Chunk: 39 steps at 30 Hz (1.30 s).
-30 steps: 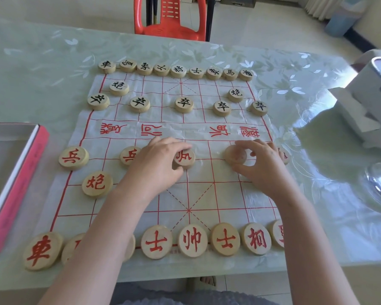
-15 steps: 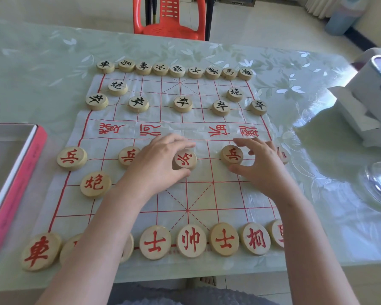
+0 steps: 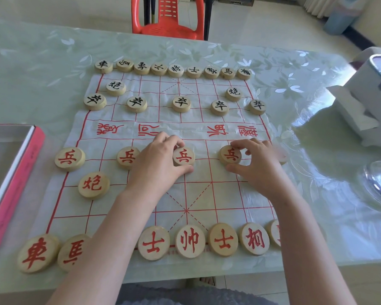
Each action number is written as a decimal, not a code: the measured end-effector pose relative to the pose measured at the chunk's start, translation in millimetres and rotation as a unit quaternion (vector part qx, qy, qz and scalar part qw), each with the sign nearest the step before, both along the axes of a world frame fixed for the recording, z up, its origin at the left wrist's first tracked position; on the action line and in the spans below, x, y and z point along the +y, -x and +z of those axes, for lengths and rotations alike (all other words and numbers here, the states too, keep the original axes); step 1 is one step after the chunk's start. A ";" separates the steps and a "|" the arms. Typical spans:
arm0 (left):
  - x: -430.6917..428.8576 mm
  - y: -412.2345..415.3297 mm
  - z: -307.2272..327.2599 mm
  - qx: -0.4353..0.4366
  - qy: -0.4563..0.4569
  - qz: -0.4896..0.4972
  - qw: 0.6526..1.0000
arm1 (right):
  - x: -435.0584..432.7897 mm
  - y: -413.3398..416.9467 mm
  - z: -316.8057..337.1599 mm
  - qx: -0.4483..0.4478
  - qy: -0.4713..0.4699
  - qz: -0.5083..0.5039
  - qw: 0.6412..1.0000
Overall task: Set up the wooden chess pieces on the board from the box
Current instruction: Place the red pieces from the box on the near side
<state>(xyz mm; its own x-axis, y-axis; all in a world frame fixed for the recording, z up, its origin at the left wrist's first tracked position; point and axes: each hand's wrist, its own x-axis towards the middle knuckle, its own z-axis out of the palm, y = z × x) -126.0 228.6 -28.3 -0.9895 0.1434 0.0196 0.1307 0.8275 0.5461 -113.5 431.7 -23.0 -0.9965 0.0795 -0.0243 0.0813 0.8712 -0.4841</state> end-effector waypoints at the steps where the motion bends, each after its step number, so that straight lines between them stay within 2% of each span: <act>1: 0.1 0.2 -0.1 -0.001 -0.001 0.001 1.000 | 0.1 0.0 0.1 -0.001 0.000 0.000 1.000; 34: 2.1 -1.2 1.1 0.008 0.018 0.006 1.000 | 3.1 -4.9 6.7 -0.019 0.004 0.024 1.000; 36: 2.3 -0.8 3.8 0.022 0.015 0.003 1.000 | 11.2 -7.0 15.5 -0.002 0.037 0.011 0.999; 39: 9.7 -1.6 10.8 0.057 0.009 -0.013 0.998 | 38.0 -13.2 25.6 0.052 0.077 -0.076 0.993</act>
